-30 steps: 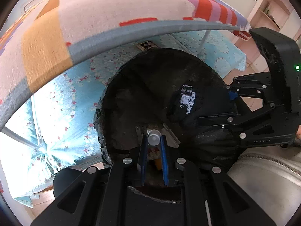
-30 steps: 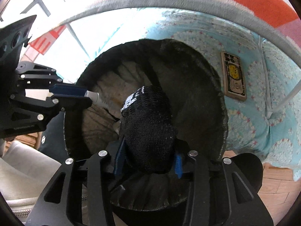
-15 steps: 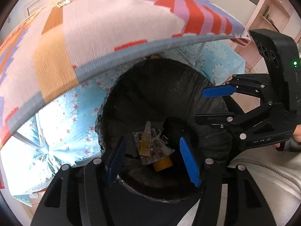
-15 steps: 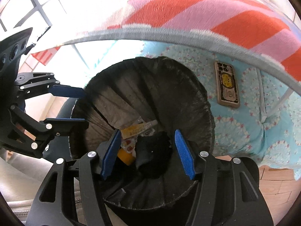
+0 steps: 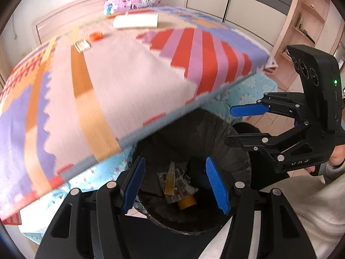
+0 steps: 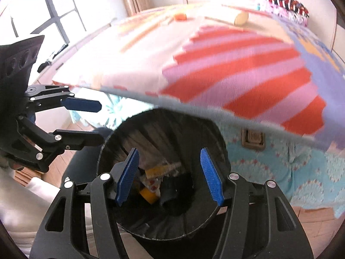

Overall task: Collect trash
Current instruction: 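Move both open tools back over the bed toward the remaining items, then grasp the white metal plate with the left tool while the right tool approaches the paper roll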

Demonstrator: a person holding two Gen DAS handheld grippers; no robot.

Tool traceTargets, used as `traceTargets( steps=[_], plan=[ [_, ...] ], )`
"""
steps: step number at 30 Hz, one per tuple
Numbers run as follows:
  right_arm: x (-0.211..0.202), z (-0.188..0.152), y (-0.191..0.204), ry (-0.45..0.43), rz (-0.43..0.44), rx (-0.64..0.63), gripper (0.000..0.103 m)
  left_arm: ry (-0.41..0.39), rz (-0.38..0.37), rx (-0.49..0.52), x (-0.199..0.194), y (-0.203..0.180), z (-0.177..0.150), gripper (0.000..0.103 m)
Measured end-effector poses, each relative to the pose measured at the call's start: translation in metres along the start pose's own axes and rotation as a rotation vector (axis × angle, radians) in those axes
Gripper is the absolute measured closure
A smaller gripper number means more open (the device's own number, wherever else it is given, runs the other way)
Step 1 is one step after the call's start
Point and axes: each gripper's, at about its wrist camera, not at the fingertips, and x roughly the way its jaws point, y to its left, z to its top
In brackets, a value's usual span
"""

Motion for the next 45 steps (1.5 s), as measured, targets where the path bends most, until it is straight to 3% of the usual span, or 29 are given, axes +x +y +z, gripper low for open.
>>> traceTargets(
  steps=[10,19,45],
  plan=[
    [-0.027,0.027,0.001,-0.102,-0.008,-0.057,0.044,-0.1,0.055,0.015,-0.032,0.007,0.032,0.047],
    [-0.037,0.054,-0.009,-0.156,-0.02,-0.085,0.043,-0.139,0.097,0.001,-0.041,0.03,0.055,0.046],
    [-0.008,0.153,-0.059,-0.215,-0.11,-0.166,0.024,-0.136,0.226,-0.157,0.012,0.136,0.141,0.046]
  ],
)
